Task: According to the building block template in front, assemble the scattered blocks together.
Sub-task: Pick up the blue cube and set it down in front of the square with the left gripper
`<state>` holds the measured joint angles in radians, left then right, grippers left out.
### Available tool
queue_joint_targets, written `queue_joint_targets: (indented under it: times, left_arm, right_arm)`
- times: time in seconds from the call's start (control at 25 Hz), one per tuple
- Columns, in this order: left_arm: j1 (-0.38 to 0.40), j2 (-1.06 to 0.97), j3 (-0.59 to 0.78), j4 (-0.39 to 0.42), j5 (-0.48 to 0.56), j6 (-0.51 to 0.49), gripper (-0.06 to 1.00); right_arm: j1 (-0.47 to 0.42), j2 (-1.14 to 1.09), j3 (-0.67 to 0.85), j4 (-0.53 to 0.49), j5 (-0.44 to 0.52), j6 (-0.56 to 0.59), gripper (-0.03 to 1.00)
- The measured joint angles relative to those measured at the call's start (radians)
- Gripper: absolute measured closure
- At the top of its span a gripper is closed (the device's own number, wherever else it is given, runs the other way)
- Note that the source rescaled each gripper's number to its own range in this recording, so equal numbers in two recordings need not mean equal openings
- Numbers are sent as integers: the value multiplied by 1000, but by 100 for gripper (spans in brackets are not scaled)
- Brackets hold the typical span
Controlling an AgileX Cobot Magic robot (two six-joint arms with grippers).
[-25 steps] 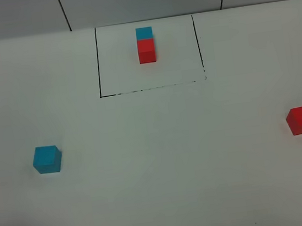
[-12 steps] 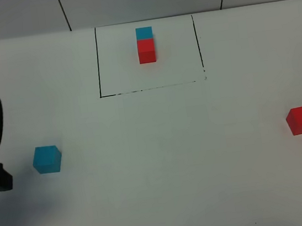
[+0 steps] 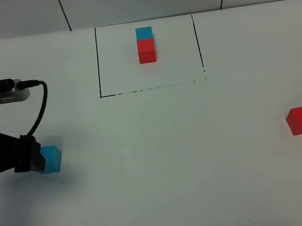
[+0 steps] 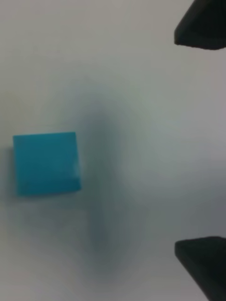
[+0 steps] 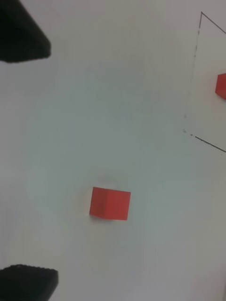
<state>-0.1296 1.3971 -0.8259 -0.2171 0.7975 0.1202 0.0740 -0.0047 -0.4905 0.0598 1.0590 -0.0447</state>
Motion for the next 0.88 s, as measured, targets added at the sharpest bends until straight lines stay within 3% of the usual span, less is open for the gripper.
queue_joint_targets:
  times: [0.2,0.44,0.88]
  left_arm:
    - [-19,66,-34,16,-15,-34,6]
    - [-21,113,-35,185,-59,-196,6]
    - [-21,311,-89,175,-135,-209,6]
  right_arm:
    - [0,0,0,0,0,0,22]
    - [0,0,0,0,0,0,22]
    - [0,0,0,0,0,0,22]
